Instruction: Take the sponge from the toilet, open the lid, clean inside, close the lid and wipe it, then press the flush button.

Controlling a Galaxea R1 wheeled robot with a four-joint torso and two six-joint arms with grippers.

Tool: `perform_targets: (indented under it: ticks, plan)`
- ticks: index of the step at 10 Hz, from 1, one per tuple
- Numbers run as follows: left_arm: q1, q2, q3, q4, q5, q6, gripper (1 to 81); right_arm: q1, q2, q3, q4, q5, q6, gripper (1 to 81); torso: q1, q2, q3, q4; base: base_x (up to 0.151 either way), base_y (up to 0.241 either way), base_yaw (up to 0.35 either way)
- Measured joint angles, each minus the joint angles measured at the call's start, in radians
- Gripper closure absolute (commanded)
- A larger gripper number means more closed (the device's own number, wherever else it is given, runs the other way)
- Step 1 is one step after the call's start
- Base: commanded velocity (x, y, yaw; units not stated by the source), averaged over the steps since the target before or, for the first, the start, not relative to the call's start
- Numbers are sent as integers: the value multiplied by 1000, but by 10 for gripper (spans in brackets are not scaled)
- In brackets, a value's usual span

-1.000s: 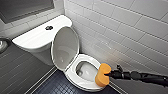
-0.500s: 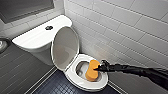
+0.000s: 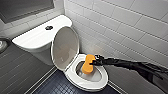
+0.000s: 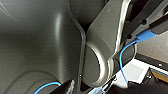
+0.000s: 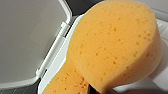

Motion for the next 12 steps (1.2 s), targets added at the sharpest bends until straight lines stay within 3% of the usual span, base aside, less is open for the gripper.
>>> perform_targets:
  ticks: [4, 6, 9, 12]
  plan:
    - [-4, -3, 0, 0, 1, 0, 10, -4, 74, -165, -14, 7, -8, 811, 0, 0, 0, 0, 0, 0, 0]
    - [-4, -12, 0, 0, 2, -1, 10, -43, 76, -177, -14, 62, -9, 811, 0, 0, 0, 0, 0, 0, 0]
    - [-4, -6, 0, 0, 3, -1, 10, -67, -9, -87, -14, 80, -7, 811, 0, 0, 0, 0, 0, 0, 0]
    - [-4, 10, 0, 0, 4, -1, 10, -87, -155, 91, -14, 79, 13, 811, 0, 0, 0, 0, 0, 0, 0]
